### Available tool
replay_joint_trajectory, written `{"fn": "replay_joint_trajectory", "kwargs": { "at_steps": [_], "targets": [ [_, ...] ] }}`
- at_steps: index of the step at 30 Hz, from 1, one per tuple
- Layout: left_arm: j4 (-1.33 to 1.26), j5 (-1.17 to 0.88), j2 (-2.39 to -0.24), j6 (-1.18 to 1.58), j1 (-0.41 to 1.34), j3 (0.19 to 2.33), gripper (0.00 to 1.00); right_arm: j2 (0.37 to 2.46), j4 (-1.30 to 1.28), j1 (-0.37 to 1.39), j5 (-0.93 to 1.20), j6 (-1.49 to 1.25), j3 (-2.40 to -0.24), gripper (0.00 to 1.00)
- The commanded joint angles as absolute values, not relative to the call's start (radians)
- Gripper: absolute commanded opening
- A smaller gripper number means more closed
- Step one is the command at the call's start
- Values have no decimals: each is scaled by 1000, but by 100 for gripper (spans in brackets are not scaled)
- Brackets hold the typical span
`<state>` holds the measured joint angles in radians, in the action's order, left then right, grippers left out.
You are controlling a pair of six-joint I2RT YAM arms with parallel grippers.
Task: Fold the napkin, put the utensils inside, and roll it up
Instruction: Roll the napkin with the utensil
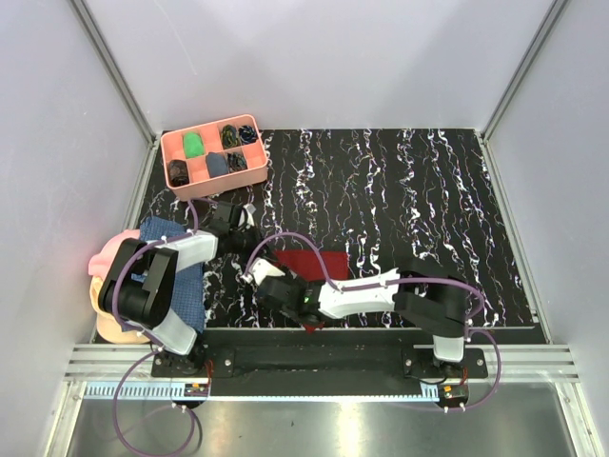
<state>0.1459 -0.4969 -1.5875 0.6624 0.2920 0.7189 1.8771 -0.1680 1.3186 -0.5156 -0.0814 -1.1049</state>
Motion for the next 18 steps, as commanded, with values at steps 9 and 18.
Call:
{"fn": "replay_joint_trajectory", "kwargs": {
  "at_steps": [9,18],
  "targets": [
    [207,-494,-1562,618,272,721,24,1901,-209,1261,-366,-221,-1097,28],
    [213,-407,-1433,601,216,706,70,1721,-45,1071,156,-265,-941,24]
  ]
}}
